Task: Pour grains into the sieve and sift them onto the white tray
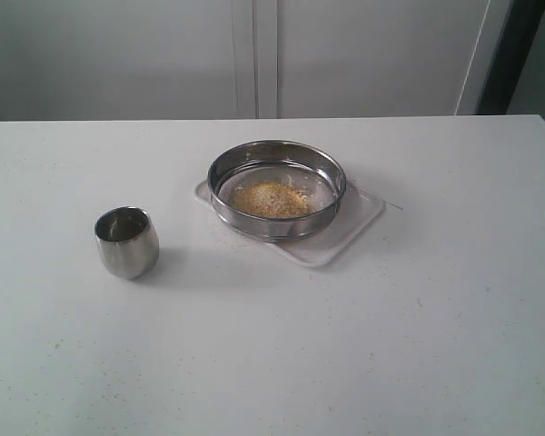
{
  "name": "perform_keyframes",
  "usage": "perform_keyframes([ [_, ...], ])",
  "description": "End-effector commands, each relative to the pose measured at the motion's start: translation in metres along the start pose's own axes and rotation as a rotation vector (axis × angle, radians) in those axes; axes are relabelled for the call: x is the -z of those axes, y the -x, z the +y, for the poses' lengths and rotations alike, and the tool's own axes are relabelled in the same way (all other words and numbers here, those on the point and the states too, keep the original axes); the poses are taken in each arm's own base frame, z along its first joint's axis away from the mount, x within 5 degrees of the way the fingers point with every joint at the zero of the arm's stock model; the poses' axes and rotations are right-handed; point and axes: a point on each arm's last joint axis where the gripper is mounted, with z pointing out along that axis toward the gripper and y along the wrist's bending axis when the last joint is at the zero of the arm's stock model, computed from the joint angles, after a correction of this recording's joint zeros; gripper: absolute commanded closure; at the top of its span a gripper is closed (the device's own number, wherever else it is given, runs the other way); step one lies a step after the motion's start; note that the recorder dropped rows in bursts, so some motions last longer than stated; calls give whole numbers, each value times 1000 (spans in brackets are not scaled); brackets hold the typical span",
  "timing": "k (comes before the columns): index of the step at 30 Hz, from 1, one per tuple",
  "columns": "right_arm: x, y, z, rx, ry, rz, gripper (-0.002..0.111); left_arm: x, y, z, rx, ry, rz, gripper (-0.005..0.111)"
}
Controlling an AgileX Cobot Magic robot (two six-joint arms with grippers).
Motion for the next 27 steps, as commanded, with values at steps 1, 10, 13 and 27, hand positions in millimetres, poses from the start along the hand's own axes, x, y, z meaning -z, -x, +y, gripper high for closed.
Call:
perform_keyframes([
  [1, 0, -1, 0, 3, 4, -11, 108, -1, -3, 0, 5, -5, 14, 107],
  [10, 0, -1, 0, 3, 4, -11, 108, -1, -3, 0, 5, -5, 14, 107],
  [13, 0, -1, 0, 3, 4, -11, 108, -1, -3, 0, 5, -5, 14, 107],
  [27, 3, 23, 6, 9, 67, -270, 108, -1, -3, 0, 5, -5, 14, 107],
])
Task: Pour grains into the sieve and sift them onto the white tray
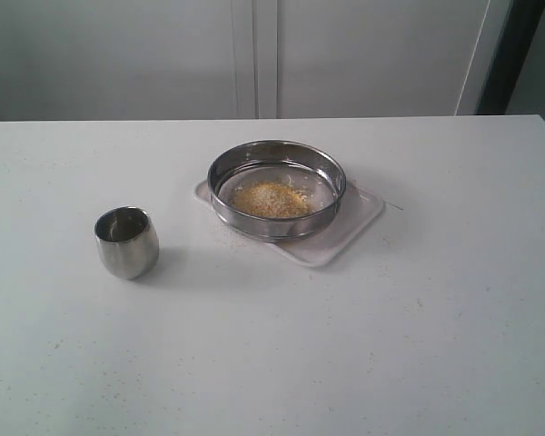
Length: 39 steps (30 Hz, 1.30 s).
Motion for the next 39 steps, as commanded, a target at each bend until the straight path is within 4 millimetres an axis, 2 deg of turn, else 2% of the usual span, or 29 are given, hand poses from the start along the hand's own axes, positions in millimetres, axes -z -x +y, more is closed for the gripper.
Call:
perform_keyframes([
  [1, 1, 14, 3, 9, 43, -171, 108, -1, -3, 0, 5, -5, 14, 107],
  [10, 7, 33, 8, 9, 99, -394, 108, -1, -3, 0, 5, -5, 14, 107],
  [23, 10, 38, 10, 53, 104, -459, 108, -1, -3, 0, 5, -5, 14, 107],
  [30, 7, 34, 9, 54, 81, -356, 108, -1, -3, 0, 5, -5, 14, 107],
  [33, 8, 43, 11, 54, 72, -319, 108, -1, -3, 0, 5, -5, 14, 107],
  [39, -4, 63, 16, 108, 21, -107, 108, -1, -3, 0, 5, -5, 14, 107],
])
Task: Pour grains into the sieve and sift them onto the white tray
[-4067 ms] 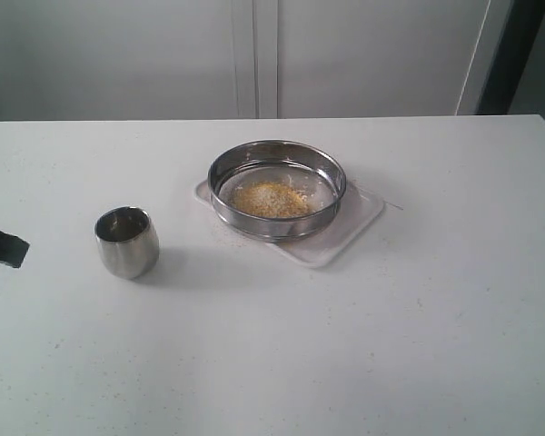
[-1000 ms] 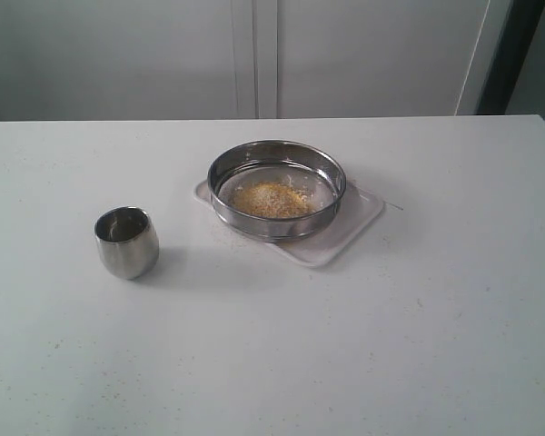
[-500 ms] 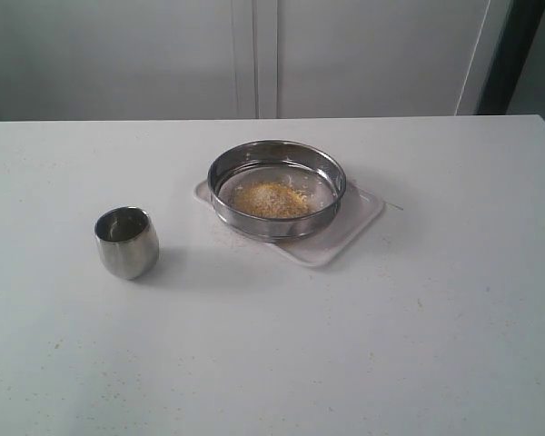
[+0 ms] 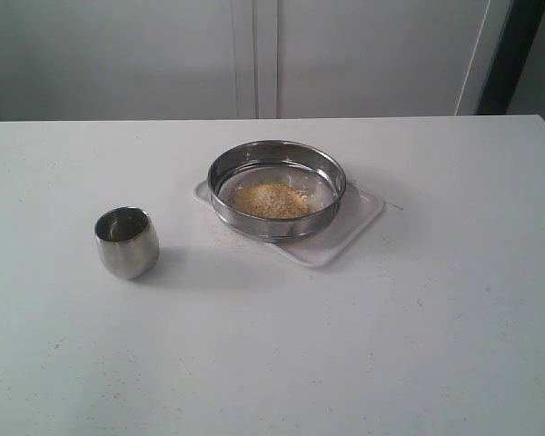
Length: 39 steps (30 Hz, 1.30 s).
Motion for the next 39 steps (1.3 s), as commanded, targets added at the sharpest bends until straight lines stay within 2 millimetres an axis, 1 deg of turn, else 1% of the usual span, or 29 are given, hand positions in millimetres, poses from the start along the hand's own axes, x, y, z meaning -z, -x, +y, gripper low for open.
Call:
perform_keyframes([
  [1, -16, 13, 2, 61, -24, 156, 108, -1, -3, 0, 5, -5, 14, 107],
  [8, -50, 26, 5, 61, -55, 348, 108, -1, -3, 0, 5, -5, 14, 107],
  [16, -93, 26, 5, 62, -85, 543, 108, -1, -3, 0, 5, -5, 14, 107],
  [20, -110, 25, 5, 61, -100, 634, 108, -1, -3, 0, 5, -5, 14, 107],
  [25, -128, 23, 5, 64, -107, 704, 108, -1, -3, 0, 5, -5, 14, 107],
  [29, -141, 20, 4, 76, -106, 726, 108, -1, -3, 0, 5, -5, 14, 107],
  [32, -148, 21, 4, 70, -104, 712, 108, -1, -3, 0, 5, -5, 14, 107],
  [39, -153, 25, 5, 65, -97, 646, 108, -1, -3, 0, 5, -5, 14, 107],
])
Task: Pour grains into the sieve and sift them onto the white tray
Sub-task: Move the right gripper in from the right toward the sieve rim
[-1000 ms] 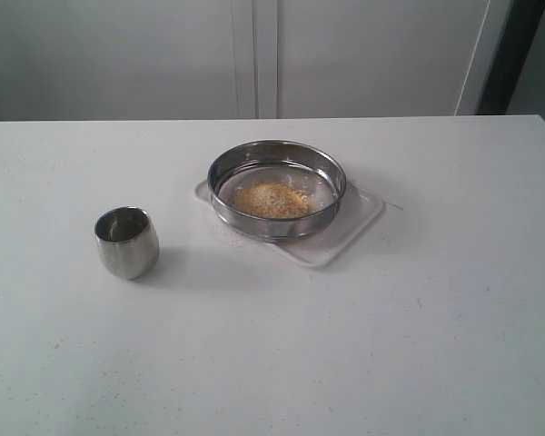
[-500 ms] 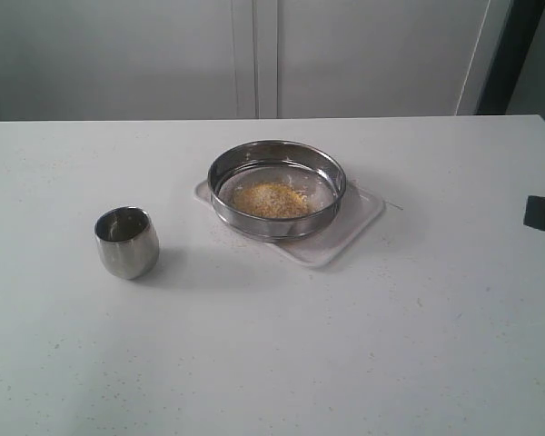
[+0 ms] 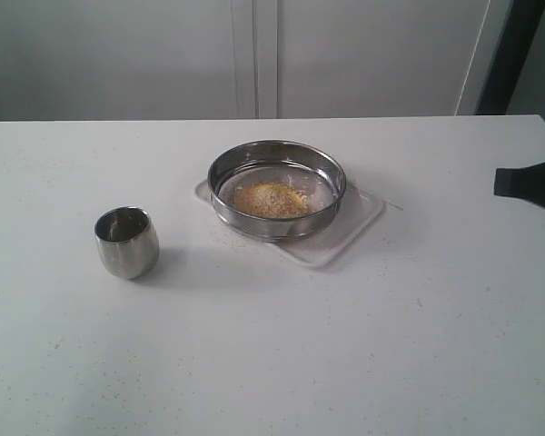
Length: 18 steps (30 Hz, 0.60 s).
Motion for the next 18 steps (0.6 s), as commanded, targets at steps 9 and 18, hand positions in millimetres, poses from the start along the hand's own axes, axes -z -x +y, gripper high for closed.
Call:
perform_keyframes([
  [9, -12, 23, 3, -3, -1, 42, 108, -1, -3, 0, 5, -5, 14, 107],
  [18, -69, 46, 12, -27, 4, 239, 108, -1, -3, 0, 5, -5, 14, 107],
])
